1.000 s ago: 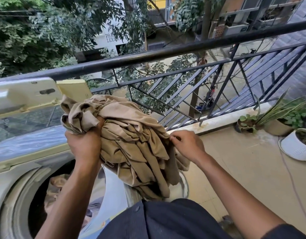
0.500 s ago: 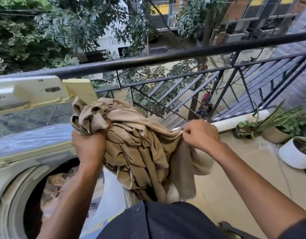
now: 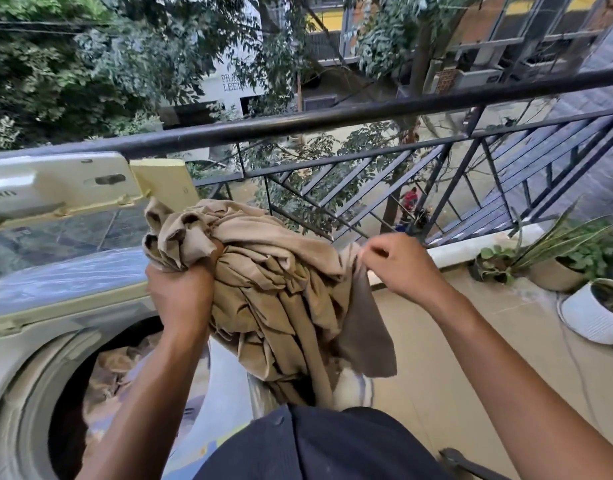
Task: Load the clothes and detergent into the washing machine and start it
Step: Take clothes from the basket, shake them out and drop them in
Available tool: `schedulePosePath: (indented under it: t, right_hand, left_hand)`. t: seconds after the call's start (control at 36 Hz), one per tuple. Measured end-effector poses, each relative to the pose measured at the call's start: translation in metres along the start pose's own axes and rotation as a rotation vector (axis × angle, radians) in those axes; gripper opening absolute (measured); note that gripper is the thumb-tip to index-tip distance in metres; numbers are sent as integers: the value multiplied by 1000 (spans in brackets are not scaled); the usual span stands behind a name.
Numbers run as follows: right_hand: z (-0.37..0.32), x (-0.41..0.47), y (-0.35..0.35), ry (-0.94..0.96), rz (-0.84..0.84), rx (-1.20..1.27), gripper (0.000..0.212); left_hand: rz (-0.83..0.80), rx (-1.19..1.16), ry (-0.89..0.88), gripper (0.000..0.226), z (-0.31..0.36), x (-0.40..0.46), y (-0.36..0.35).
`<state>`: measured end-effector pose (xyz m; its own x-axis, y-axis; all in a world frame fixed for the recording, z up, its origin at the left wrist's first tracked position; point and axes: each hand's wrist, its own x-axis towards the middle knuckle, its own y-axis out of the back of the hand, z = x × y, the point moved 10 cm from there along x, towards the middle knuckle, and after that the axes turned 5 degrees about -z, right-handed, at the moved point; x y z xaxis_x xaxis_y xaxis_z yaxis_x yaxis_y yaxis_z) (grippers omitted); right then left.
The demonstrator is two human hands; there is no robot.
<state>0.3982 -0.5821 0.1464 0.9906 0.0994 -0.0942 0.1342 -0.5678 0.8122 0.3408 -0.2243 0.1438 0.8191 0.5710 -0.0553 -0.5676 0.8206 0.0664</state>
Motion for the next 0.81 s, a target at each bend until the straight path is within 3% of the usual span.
schedulePosePath:
  t: [0.08,0.14,0.31,0.42,0.5,0.61,0.81]
  right_hand:
    - [-35,-2,4,126,-88,495,28]
    - [-58,-4,5,195,-142,744,24]
    - [-115,-7,29,343,-204,1276,25]
    - [-154,-6,33,394,-320,1560,16]
    - [-184,-6,18,416,-400,1604,20]
    - [-204,-10,-4,461,-422,1407,17]
    - [-187,-7,2,446,-519,1298,24]
  left_hand:
    - [44,-17,40,72,-1,1,1]
    - [74,-30,59,85,1,0,3]
    - [41,-81,53,59,8,-4,-2]
    - [-182,-133,-17,51,23,-18,-30]
    - [-297,-48,-120,60,33,-33,-48]
    - [-388,115,-147,71,27,-39,-67]
    - [-192,217,-148,37,25,-34,-57]
